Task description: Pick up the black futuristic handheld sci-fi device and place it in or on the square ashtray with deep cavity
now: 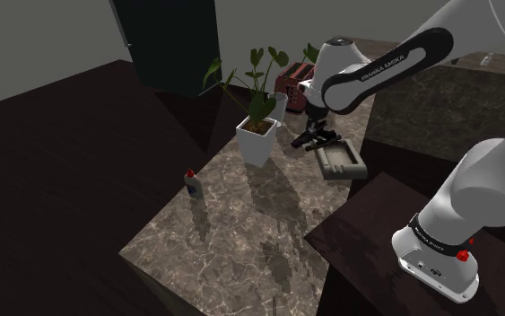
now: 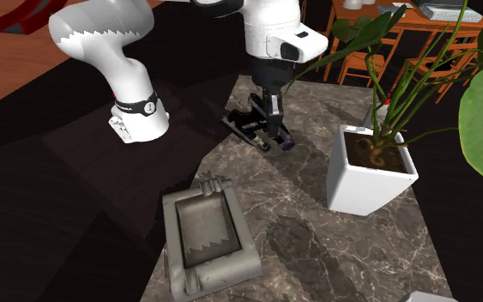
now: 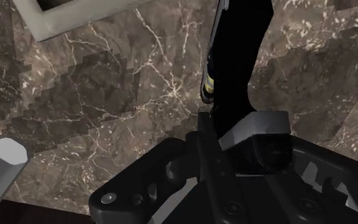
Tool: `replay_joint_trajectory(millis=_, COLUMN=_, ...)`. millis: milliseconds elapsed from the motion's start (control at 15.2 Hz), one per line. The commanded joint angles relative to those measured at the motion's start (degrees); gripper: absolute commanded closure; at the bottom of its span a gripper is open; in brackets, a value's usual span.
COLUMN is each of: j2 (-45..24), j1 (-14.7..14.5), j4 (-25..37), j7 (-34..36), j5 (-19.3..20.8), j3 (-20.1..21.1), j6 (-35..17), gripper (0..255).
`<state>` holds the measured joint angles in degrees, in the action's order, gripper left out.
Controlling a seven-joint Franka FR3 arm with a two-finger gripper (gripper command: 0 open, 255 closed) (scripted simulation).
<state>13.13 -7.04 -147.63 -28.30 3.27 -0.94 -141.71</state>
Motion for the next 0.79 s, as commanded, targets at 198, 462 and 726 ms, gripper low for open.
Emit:
replay_joint_trajectory(millis=198, j2=2.77, j1=3.31, j4=-1.57, j7=-8.4, j5=0.57, j3=-5.47, j6=0.91, gripper=255)
replay_joint_trajectory(millis=462, j2=3.03, j1=4.01, j4=-1.75, j7=-9.96, j5=0.77, j3=-6.6, j6=0.92, gripper=0)
replay_joint_trajectory(millis=726, j2=9.35, j1=3.97, j4=-0.15, j7=-22.62, j5=-1.81, j3=-11.96, j6=11.31, gripper=0)
